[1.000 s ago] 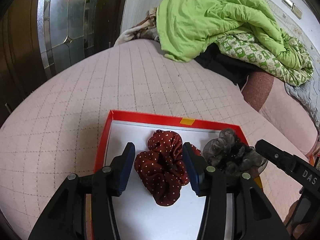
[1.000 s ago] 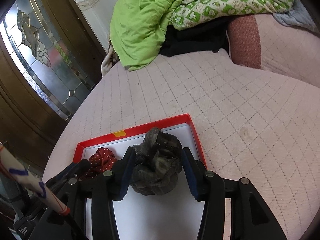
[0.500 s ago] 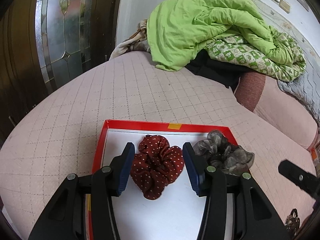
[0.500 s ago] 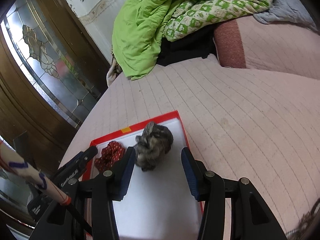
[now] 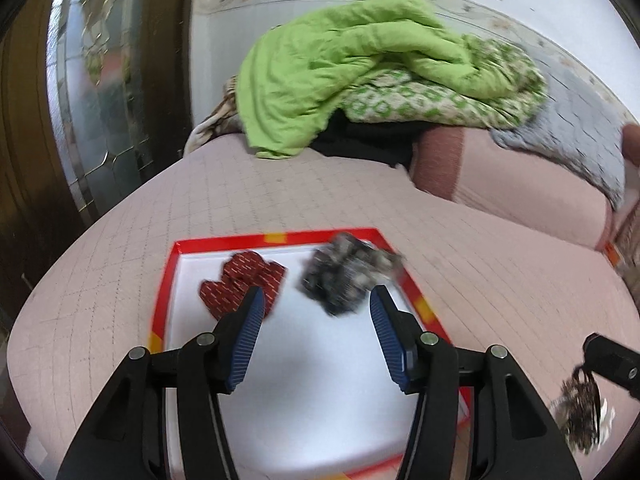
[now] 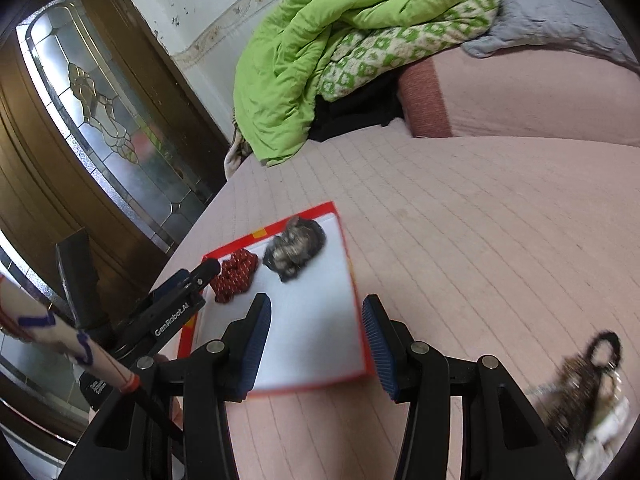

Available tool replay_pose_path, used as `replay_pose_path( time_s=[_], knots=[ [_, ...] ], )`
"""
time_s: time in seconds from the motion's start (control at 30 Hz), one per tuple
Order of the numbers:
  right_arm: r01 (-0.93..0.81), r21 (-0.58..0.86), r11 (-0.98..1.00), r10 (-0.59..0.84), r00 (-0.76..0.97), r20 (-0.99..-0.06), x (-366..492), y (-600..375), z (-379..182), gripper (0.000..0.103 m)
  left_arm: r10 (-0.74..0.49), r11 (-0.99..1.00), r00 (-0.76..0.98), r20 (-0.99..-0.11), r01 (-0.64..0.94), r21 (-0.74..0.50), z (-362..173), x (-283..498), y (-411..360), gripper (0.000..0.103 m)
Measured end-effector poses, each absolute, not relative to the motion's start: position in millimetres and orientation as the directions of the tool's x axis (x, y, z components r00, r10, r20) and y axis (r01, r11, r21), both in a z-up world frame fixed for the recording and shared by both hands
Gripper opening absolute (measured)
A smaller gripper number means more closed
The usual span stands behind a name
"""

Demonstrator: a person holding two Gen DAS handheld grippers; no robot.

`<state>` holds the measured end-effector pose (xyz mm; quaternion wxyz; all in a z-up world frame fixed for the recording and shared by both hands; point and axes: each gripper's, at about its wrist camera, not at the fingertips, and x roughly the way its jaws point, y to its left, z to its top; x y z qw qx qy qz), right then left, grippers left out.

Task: Organize jewelry
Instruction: 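Move both open tools from the tray back to the jewelry pile, then grasp the black claw clip with left tool while right tool grasps white scrunchie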

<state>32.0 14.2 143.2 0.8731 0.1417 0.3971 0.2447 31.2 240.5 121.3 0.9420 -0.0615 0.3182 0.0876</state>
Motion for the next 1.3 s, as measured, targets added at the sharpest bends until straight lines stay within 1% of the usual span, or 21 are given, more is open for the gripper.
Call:
replay_pose_path(
  time_s=[0.17,0.3,0.53,0.67,0.83,0.9,0.97,1.07,1.2,1.23,1.27,1.3],
  knots=[
    [-0.268,0.442,0.856,0.507,0.606,-0.613,-3,-37,142,0.052,0.073,0.993,0.771,-0.633,-0.118,-0.03,110,7,193,0.054],
    [-0.192,0.453,0.87,0.458,0.654,-0.602,-29,-92,136,0.052,0.026,1.0,0.762,-0.647,-0.023,0.013,98,-12,150,0.054],
    [0.015,0.457,0.89,0.307,0.72,-0.622,-58,-191,113,0.052,-0.106,0.989,0.692,-0.714,0.146,-0.006,71,-40,82,0.054],
    [0.083,0.461,0.883,0.269,0.715,-0.645,-68,-221,91,0.052,-0.157,0.975,0.656,-0.738,0.222,-0.01,60,-49,48,0.054],
    [0.136,0.493,0.859,0.288,0.669,-0.685,-70,-245,62,0.052,-0.217,0.961,0.618,-0.755,0.27,-0.056,53,-53,28,0.054],
    [0.144,0.503,0.852,0.297,0.659,-0.691,-73,-252,56,0.052,-0.217,0.963,0.616,-0.758,0.264,-0.061,52,-51,25,0.054],
    [0.157,0.515,0.843,0.312,0.638,-0.704,-72,-257,48,0.055,-0.22,0.964,0.612,-0.76,0.257,-0.072,51,-47,24,0.054],
    [0.169,0.561,0.811,0.363,0.607,-0.707,-66,-259,36,0.056,-0.227,0.963,0.609,-0.76,0.256,-0.083,52,-44,23,0.054],
    [0.16,0.562,0.811,0.394,0.561,-0.728,-56,-245,25,0.057,-0.225,0.964,0.614,-0.756,0.252,-0.081,55,-44,26,0.055],
    [0.142,0.543,0.828,0.392,0.545,-0.741,-52,-236,23,0.057,-0.224,0.965,0.616,-0.755,0.249,-0.082,56,-44,27,0.055],
    [0.133,0.513,0.848,0.373,0.538,-0.756,-50,-230,23,0.053,-0.223,0.965,0.617,-0.755,0.247,-0.083,57,-44,28,0.056],
    [0.119,0.467,0.876,0.341,0.534,-0.774,-48,-224,24,0.042,-0.224,0.966,0.618,-0.753,0.245,-0.086,58,-44,29,0.056]
  ],
)
